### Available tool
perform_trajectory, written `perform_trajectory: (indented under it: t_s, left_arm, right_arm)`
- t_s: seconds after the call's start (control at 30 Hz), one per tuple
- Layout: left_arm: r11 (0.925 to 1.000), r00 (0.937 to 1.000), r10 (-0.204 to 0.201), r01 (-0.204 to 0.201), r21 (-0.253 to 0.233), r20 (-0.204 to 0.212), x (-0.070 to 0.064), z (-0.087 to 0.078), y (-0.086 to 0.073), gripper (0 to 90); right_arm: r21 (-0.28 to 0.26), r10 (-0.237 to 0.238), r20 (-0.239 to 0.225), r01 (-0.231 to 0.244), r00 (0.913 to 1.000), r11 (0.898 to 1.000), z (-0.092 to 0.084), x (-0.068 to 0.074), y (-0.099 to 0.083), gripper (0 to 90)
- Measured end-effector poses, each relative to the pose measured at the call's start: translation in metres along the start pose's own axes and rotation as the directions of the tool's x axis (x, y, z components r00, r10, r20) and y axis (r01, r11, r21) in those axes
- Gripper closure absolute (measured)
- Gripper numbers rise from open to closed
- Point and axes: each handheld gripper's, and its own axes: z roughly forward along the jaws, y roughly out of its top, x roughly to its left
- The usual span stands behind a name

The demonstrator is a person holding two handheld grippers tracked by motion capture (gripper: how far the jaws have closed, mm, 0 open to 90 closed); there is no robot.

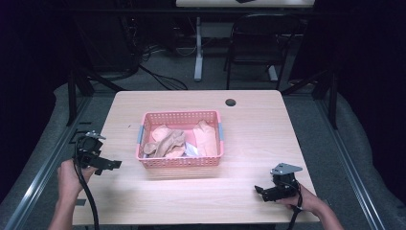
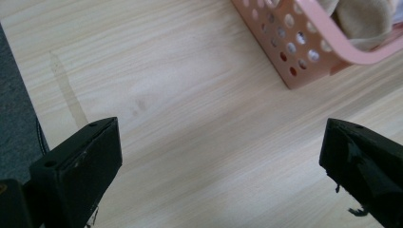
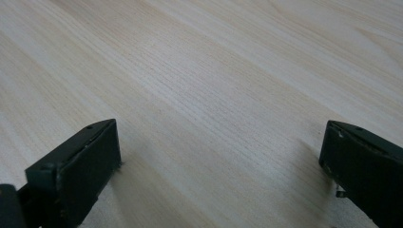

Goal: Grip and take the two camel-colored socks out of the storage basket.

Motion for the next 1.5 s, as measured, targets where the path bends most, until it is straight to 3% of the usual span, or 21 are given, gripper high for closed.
perform_trajectory:
  t_s: [0.2, 0.37, 0.57, 0.73, 1.23, 1.5]
  left_arm:
    - [0.9991, 0.999, 0.041, -0.042, 0.007, 0.015, -0.003, -0.011, 0.013, 0.4]
    - [0.9969, 0.997, 0.078, -0.078, -0.01, 0.002, -0.006, -0.024, 0.026, 0.4]
    - [0.9959, 0.9968, 0.08, -0.08, -0.042, -0.003, -0.006, -0.036, 0.041, 0.6]
    - [0.9927, 0.9939, 0.11, -0.11, -0.048, -0.011, -0.009, -0.045, 0.056, 0.5]
    - [0.9806, 0.9814, 0.192, -0.192, -0.04, -0.008, -0.029, -0.048, 0.101, 2.1]
    - [0.9751, 0.9752, 0.221, -0.221, 0.017, 0.009, -0.043, -0.035, 0.121, 2.7]
  right_arm:
    - [0.0, 0.0, 0.0, 0.0, 1.0, 1.0, 0.0, 0.0, 0.0, 0.0]
    - [0.0, 0.0, 0.0, 0.0, 1.0, 1.0, 0.0, 0.0, 0.0, 0.0]
    - [0.001, 0.0, 0.0, 0.0, 1.0, 1.0, 0.0, 0.0, 0.0, 0.0]
    - [0.001, -0.001, 0.0, 0.001, 1.0, 1.0, 0.0, 0.0, 0.0, 0.0]
    - [0.0, 0.0, 0.001, 0.0, 1.0, 1.0, 0.0, 0.0, 0.0, 0.0]
    - [0.0, 0.0, 0.001, 0.0, 1.0, 1.0, 0.0, 0.0, 0.0, 0.0]
